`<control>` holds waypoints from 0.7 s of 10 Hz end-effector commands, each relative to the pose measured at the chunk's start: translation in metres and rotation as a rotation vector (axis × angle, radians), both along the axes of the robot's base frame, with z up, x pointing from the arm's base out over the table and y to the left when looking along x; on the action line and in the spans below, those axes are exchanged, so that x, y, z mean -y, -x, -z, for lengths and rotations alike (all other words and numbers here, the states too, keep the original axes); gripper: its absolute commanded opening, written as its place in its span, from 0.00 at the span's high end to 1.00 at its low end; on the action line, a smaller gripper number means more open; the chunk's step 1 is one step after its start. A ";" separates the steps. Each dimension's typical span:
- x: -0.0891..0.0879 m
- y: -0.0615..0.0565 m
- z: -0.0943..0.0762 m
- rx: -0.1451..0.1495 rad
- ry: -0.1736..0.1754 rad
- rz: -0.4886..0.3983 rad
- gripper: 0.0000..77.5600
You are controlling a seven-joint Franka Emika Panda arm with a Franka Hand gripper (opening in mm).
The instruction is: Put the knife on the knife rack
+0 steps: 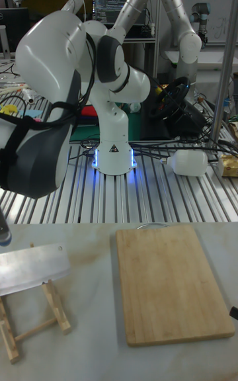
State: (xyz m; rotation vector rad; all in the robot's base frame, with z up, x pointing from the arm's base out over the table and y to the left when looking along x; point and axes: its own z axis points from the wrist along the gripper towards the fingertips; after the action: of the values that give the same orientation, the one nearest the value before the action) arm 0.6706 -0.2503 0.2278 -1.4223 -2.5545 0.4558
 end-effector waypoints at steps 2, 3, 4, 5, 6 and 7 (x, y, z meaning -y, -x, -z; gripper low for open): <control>0.001 -0.001 -0.001 -0.005 -0.002 -0.020 0.98; 0.001 -0.001 -0.001 -0.005 -0.002 -0.023 0.98; 0.001 -0.001 -0.001 -0.005 -0.002 -0.026 0.98; 0.001 -0.001 -0.001 -0.005 0.002 -0.026 0.98; 0.001 -0.001 -0.001 -0.006 0.010 -0.026 0.98; 0.001 -0.001 -0.001 -0.009 0.019 -0.029 0.98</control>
State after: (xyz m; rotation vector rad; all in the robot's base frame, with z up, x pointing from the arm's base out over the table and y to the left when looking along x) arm 0.6707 -0.2502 0.2256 -1.3845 -2.5673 0.4627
